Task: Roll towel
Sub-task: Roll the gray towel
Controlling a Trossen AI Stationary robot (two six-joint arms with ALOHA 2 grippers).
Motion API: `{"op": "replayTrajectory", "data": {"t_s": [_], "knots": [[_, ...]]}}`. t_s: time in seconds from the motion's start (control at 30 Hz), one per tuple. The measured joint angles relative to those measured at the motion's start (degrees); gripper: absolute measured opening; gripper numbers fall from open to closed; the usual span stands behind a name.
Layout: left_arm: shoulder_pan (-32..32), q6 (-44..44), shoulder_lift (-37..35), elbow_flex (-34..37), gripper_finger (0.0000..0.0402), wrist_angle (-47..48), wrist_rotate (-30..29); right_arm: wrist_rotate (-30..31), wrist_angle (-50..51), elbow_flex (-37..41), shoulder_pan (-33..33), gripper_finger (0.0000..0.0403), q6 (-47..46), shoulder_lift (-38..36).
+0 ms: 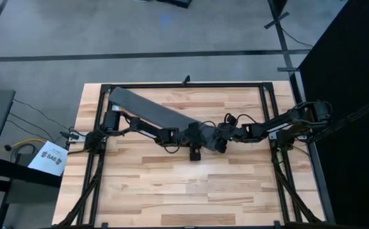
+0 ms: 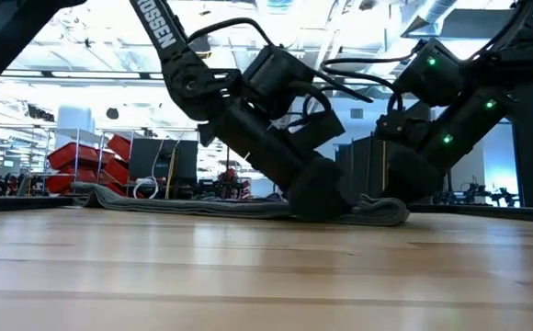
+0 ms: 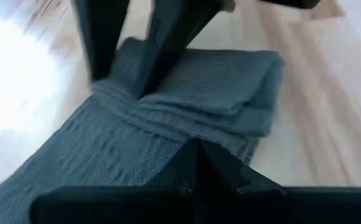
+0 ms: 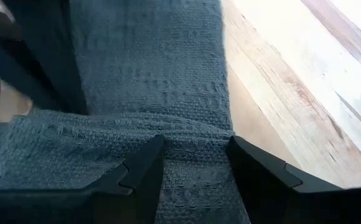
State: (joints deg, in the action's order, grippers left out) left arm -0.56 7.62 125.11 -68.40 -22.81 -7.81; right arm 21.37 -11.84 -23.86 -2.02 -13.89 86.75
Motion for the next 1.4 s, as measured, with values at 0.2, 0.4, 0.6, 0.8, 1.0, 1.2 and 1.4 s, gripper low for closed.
{"op": "replayTrajectory", "data": {"t_s": [0.2, 0.4, 0.6, 0.8, 1.0, 1.2, 1.4], "knots": [[0.14, -2.45, 1.38, 0.02, 0.0006, -1.15, 0.2, -0.64, 1.88, 0.35, 0.01, 0.017, 4.52, -5.68], [0.14, -2.39, 1.45, 0.11, 0.0006, -1.3, 0.21, -0.7, 11.19, 0.2, 3.22, 0.017, 8.24, -16.66], [0.14, -2.21, 1.51, 0.15, 0.0006, -1.49, 0.22, -2.35, 13.83, 1.33, 7.65, 0.017, 7.46, -19.61], [0.16, -2.27, 1.58, 0.17, 0.0006, -1.4, 0.26, -4.09, 7.16, 1.95, 9.6, 0.017, 5.54, -14.09], [0.38, -2.32, 1.62, 0.22, 0.0006, -1.47, 0.13, -6.04, -0.7, 1.83, 8.65, 0.017, 5.34, -7.22], [1.07, -2.3, 1.62, 0.22, 0.0006, -1.49, -0.02, -6.56, -1.12, -1.1, 6.94, 0.017, 7.58, -2.01], [1.83, -2.12, 1.62, 0.26, 0.0006, -1.22, -0.06, -6.64, -0.83, -2.87, 4.76, 0.017, 8.38, -1.19]]}}
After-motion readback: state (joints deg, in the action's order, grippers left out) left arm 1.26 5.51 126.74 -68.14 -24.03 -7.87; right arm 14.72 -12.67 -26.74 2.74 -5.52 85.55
